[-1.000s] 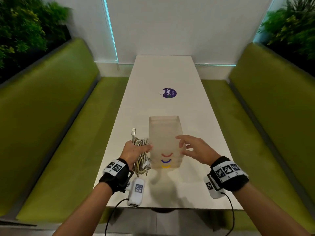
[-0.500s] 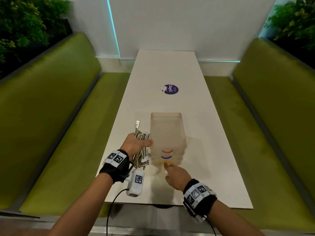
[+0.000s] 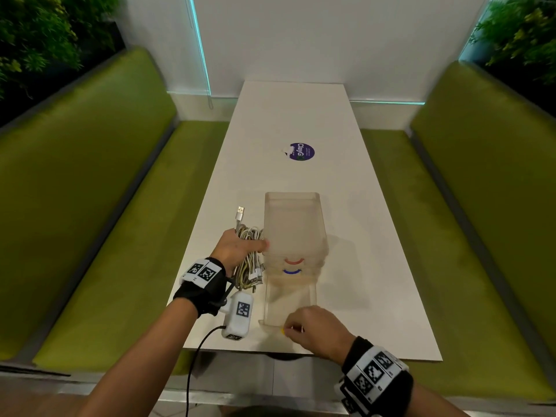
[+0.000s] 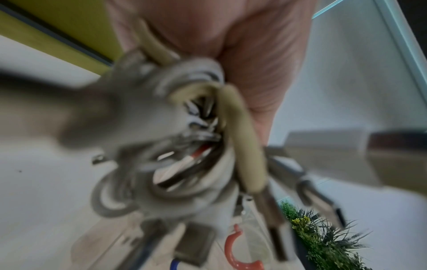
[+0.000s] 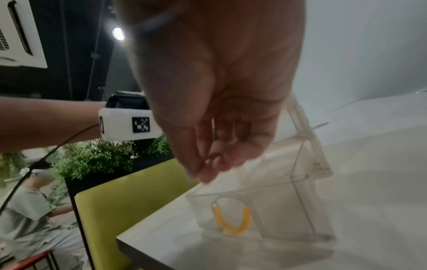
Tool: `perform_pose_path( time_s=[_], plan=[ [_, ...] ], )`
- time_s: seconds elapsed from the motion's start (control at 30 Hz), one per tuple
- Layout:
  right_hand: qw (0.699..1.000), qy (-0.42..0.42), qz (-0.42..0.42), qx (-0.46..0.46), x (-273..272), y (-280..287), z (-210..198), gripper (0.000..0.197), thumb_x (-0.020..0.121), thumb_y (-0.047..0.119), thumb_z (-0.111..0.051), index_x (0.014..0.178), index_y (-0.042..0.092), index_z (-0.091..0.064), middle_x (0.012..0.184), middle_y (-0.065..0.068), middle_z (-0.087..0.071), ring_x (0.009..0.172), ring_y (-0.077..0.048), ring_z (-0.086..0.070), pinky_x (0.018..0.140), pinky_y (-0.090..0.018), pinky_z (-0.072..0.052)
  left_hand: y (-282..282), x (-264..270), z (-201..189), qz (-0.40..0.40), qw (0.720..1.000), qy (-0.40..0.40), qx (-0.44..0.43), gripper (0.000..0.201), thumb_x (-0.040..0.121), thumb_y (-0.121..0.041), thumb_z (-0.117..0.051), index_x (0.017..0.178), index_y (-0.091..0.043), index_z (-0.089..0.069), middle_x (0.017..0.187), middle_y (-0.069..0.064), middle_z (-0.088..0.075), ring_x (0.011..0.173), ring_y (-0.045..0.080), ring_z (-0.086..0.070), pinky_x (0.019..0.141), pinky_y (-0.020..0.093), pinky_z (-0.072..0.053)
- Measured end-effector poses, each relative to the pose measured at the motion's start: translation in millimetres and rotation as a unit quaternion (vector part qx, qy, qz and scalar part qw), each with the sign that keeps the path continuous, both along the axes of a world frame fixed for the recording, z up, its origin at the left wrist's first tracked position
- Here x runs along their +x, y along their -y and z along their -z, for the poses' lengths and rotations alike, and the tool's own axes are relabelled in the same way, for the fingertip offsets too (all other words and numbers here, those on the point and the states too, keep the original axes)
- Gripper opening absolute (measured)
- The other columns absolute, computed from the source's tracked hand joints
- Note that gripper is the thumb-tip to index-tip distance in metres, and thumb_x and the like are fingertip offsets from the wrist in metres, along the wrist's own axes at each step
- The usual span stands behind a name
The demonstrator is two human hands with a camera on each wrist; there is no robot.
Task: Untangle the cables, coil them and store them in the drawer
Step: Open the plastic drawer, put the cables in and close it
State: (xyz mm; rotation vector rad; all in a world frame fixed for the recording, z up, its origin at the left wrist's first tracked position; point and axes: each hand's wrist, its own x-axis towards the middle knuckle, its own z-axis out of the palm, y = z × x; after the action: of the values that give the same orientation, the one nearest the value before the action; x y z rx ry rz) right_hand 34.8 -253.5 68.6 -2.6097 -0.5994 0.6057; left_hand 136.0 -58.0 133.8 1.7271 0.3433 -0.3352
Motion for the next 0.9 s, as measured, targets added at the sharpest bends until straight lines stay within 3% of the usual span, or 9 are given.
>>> perform_pose_path(
  time_s=[0.13,0.27,0.37,0.5,0.57,0.67,0.77,0.83,0.9],
  plan=[
    [1.0,0.003,0.02,-0.018,0.2,3.4,1.7,0.028,0.091,0.023,-0.052,0.116,0.017,-0.061,0.115,-0.004,-0.056,0.106,-0.021,-0.054,0.083,-0.029,-0.042,2.2,-1.4,-3.0,0.003,1.0,-0.001,-0.004,0.023,0.072,-0.012,-0.079,0.088,0.0,-0.068,0.084,0.014,-0.071,0.076,0.027,-0.068,0.066,0.029,-0.053],
    [0.999,-0.053,0.003,-0.003,-2.3,4.6,6.5,0.021,0.086,0.014,-0.058,0.105,0.012,-0.066,0.109,-0.008,-0.061,0.097,-0.021,-0.06,0.071,-0.022,-0.04,2.7,-4.4,-5.1,-0.004,1.0,0.004,-0.004,0.015,0.073,-0.012,-0.078,0.079,-0.007,-0.065,0.076,0.009,-0.07,0.07,0.024,-0.067,0.06,0.026,-0.051],
    [0.997,-0.069,-0.003,0.029,-3.2,6.7,3.4,0.023,0.087,0.018,-0.062,0.109,0.013,-0.066,0.108,-0.006,-0.064,0.089,-0.016,-0.058,0.069,-0.018,-0.039,3.7,-7.1,-8.8,0.002,1.0,0.012,0.002,0.016,0.073,-0.012,-0.079,0.076,-0.009,-0.063,0.071,0.006,-0.068,0.066,0.021,-0.066,0.057,0.025,-0.05],
    [0.984,-0.04,0.087,0.147,6.4,8.7,-32.6,0.041,0.084,0.035,-0.066,0.122,0.023,-0.057,0.109,0.007,-0.058,0.088,-0.008,-0.056,0.081,-0.02,-0.047,-7.2,-12.6,-17.4,0.001,0.998,0.06,0.016,0.021,0.072,-0.015,-0.081,0.076,-0.009,-0.061,0.066,0.005,-0.064,0.058,0.02,-0.062,0.059,0.03,-0.052],
    [0.952,-0.032,0.157,0.262,13.4,4.7,-59.1,0.051,0.081,0.04,-0.068,0.128,0.025,-0.053,0.117,0.007,-0.055,0.098,-0.005,-0.056,0.084,-0.019,-0.047,-11.5,-21.2,-23.4,-0.015,0.995,0.093,-0.015,0.019,0.074,-0.011,-0.078,0.083,-0.007,-0.062,0.069,0.006,-0.064,0.058,0.019,-0.063,0.06,0.032,-0.053],
    [0.897,-0.086,0.157,0.405,21.4,-12.0,-95.0,0.066,0.079,0.045,-0.062,0.139,0.029,-0.037,0.134,0.009,-0.047,0.121,-0.008,-0.05,0.089,-0.017,-0.046,1.6,-44.1,-32.4,0.021,0.99,0.12,-0.078,0.026,0.075,-0.009,-0.076,0.098,-0.004,-0.064,0.081,0.013,-0.069,0.071,0.024,-0.068,0.067,0.035,-0.054],
    [0.861,-0.121,0.087,0.487,23.0,-29.9,-108.7,0.066,0.083,0.011,-0.066,0.132,0.038,-0.029,0.125,0.01,-0.049,0.115,0.005,-0.052,0.089,-0.014,-0.046,34.5,-67.0,-29.8,-0.006,0.967,0.145,-0.21,0.034,0.079,-0.011,-0.073,0.11,-0.005,-0.062,0.099,0.018,-0.068,0.097,0.034,-0.067,0.081,0.043,-0.055],
    [0.857,-0.116,0.083,0.494,25.1,-33.1,-106.5,0.081,0.08,0.0,-0.068,0.135,0.036,-0.022,0.126,0.009,-0.048,0.113,0.01,-0.052,0.091,-0.011,-0.043,48.8,-74.4,-27.5,-0.045,0.944,0.153,-0.288,0.046,0.08,-0.028,-0.069,0.121,-0.009,-0.058,0.115,0.015,-0.065,0.112,0.027,-0.062,0.09,0.038,-0.053],
    [0.851,-0.117,0.096,0.502,26.4,-30.5,-100.7,0.086,0.076,0.005,-0.071,0.142,0.029,-0.02,0.134,0.003,-0.047,0.122,0.002,-0.049,0.098,-0.015,-0.041,53.5,-78.7,-31.0,-0.062,0.926,0.129,-0.348,0.068,0.077,-0.058,-0.059,0.126,-0.011,-0.056,0.121,0.011,-0.063,0.117,0.022,-0.059,0.094,0.034,-0.052]
  ],
)
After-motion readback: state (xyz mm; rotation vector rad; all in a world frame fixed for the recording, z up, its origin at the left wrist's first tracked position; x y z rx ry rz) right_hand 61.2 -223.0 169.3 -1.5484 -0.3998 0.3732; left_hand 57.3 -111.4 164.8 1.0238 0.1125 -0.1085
